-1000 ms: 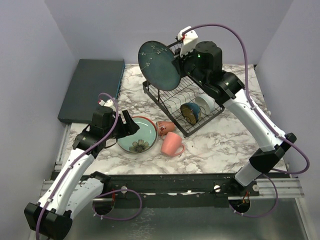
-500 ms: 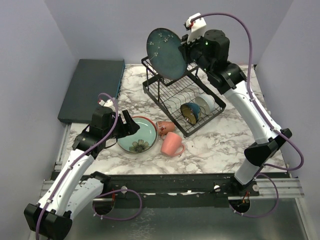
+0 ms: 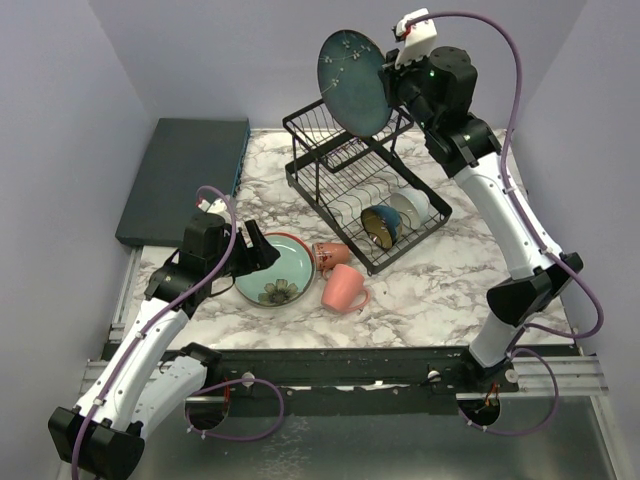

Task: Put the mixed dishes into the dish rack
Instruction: Insert the plate into the dish rack.

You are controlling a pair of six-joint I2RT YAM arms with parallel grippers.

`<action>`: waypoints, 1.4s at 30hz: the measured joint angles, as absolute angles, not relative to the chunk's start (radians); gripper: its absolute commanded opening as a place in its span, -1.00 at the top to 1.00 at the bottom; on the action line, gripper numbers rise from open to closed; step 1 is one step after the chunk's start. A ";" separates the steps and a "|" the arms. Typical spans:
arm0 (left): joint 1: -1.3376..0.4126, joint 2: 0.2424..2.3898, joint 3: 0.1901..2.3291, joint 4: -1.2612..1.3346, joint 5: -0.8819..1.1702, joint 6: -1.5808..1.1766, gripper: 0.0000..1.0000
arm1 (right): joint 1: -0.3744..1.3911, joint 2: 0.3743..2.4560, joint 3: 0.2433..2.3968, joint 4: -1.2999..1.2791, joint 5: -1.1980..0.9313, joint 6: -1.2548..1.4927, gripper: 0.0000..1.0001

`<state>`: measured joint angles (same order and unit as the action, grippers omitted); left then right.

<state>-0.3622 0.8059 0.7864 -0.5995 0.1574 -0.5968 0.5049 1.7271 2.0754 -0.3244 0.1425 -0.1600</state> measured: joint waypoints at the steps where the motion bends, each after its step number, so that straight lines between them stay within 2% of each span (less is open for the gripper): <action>1: -0.362 0.806 0.786 -0.599 0.157 -0.597 -0.50 | 0.501 1.731 2.075 -0.316 0.141 -0.162 0.99; 22: -0.362 0.830 0.783 -0.599 0.157 -0.597 -0.50 | 0.287 1.804 2.070 -0.101 -0.078 -0.214 0.99; 42: -0.362 0.833 0.782 -0.599 0.157 -0.597 -0.50 | 0.253 1.929 2.057 0.001 -0.156 -0.255 0.99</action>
<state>-0.3622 0.8333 0.7818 -0.5987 0.1570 -0.5968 0.2527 1.9289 2.0575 0.0013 -0.1562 -0.2546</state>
